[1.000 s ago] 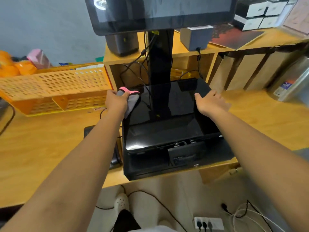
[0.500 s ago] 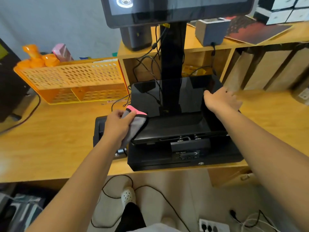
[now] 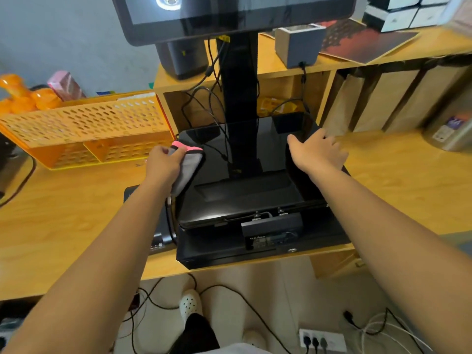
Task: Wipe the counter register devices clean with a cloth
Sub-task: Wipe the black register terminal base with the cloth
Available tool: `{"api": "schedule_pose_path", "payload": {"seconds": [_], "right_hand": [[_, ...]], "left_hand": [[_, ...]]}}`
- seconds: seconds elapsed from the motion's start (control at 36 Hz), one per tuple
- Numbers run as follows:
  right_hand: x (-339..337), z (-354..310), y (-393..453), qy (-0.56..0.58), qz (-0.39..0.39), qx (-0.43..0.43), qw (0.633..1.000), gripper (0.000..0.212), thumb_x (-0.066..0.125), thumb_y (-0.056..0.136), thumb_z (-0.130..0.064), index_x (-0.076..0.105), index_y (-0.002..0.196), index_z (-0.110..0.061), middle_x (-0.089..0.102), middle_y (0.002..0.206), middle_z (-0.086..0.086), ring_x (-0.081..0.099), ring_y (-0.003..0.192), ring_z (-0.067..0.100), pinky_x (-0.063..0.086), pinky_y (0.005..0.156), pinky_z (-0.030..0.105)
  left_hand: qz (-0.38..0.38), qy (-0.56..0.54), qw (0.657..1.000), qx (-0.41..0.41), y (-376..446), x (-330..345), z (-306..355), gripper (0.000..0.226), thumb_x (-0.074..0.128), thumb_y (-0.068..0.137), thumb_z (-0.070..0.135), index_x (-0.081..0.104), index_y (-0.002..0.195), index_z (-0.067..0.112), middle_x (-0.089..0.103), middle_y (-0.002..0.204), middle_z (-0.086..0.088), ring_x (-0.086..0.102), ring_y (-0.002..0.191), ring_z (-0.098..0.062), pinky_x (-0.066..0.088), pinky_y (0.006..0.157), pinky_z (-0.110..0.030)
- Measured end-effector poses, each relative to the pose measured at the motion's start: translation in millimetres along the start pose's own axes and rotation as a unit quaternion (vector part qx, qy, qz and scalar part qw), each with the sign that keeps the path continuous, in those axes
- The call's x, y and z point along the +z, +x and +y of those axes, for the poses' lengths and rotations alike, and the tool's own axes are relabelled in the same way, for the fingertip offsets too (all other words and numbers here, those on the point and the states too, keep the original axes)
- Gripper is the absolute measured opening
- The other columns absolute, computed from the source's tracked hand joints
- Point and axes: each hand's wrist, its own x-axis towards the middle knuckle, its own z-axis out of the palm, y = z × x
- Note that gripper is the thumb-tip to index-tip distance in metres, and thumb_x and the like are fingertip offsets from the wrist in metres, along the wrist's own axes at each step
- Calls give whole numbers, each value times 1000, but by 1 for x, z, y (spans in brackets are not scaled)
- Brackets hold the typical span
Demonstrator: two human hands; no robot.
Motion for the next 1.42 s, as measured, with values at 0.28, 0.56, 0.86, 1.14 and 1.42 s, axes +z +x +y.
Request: {"api": "schedule_pose_path", "payload": {"seconds": [0.28,0.56,0.86,1.14,1.42], "right_hand": [[-2,-1,-2,-3,-8,-10,1000,98,35,90,-77,23,157,-6,39,155,20,40,139,40,32,109,53],[-4,-2,-5,2,-13,-11,1000,101,37,88,-80,24,157,-7,41,154,19,41,138,39,32,108,52],[-6,2,-3,8,-15,-15,1000,104,33,86,-84,22,159,-10,38,157,20,38,142,41,29,112,53],[-7,4,-4,9,-28,-27,999,104,32,87,-83,19,159,-10,36,158,21,36,142,42,28,112,53],[-5,5,-4,24,-12,-31,999,101,36,86,-81,25,156,-9,41,154,22,40,139,42,31,110,53]], "left_hand": [[29,5,999,-37,45,19,26,37,63,97,45,57,116,14,65,122,-15,62,113,-33,51,103,-50],[33,-8,999,-25,13,14,17,30,62,99,42,48,113,20,60,114,-12,58,106,-30,48,96,-44],[-14,-71,994,-83,-113,-38,-24,37,75,89,50,61,110,23,69,105,-6,67,97,-26,57,88,-49],[-36,-288,928,-234,-172,-44,-19,42,66,99,10,55,137,-1,65,132,-24,65,112,-35,51,72,-36],[-79,-487,804,-331,-195,-32,13,15,51,99,-10,55,107,2,65,117,-23,65,117,-35,52,102,-47]]}}
